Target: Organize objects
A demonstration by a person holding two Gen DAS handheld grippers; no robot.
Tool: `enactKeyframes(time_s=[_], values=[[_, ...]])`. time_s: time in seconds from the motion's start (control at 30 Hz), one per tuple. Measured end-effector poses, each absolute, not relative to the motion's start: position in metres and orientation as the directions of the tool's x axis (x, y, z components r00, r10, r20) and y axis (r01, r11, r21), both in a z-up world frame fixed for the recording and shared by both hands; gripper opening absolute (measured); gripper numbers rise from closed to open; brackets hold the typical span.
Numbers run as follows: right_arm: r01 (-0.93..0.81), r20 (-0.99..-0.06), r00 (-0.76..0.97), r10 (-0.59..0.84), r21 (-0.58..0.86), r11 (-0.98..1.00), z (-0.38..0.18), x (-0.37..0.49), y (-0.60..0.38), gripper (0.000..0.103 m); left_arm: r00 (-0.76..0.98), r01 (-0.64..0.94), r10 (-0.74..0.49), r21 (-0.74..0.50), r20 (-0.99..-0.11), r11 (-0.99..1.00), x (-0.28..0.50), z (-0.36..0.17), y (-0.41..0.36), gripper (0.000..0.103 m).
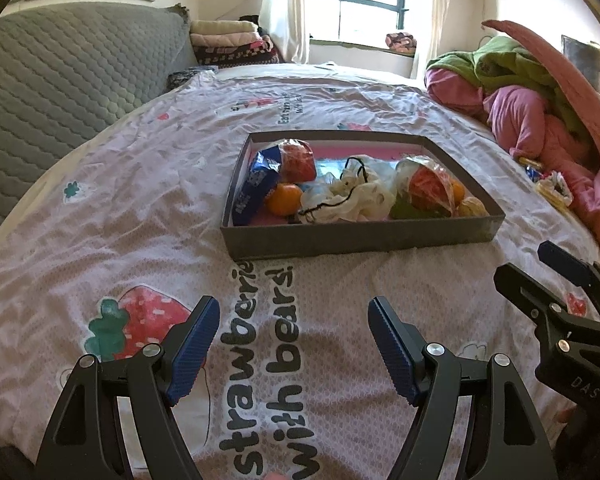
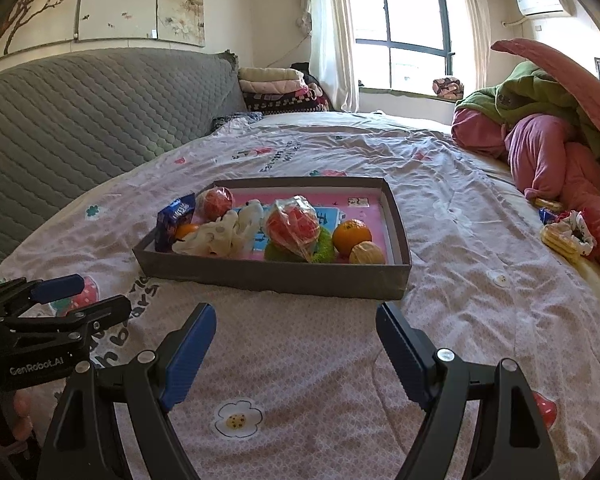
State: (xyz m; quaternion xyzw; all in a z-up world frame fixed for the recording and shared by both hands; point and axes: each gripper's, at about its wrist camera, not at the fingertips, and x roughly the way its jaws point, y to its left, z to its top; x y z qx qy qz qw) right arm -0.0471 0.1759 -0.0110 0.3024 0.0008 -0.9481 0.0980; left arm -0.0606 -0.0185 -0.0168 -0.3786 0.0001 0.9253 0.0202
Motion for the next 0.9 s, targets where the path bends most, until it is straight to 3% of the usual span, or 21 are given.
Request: enactKeyframes(time_s=[0.9], values=[[0.159,-0.587,-0.793,-0.164,0.061,-0.985,-0.029,-0.043,0.181,0.082,-0.714,-0.052,0.080,-0.061,-0.695,-0.997,-0.066,-0.035,-0.021,0.078]])
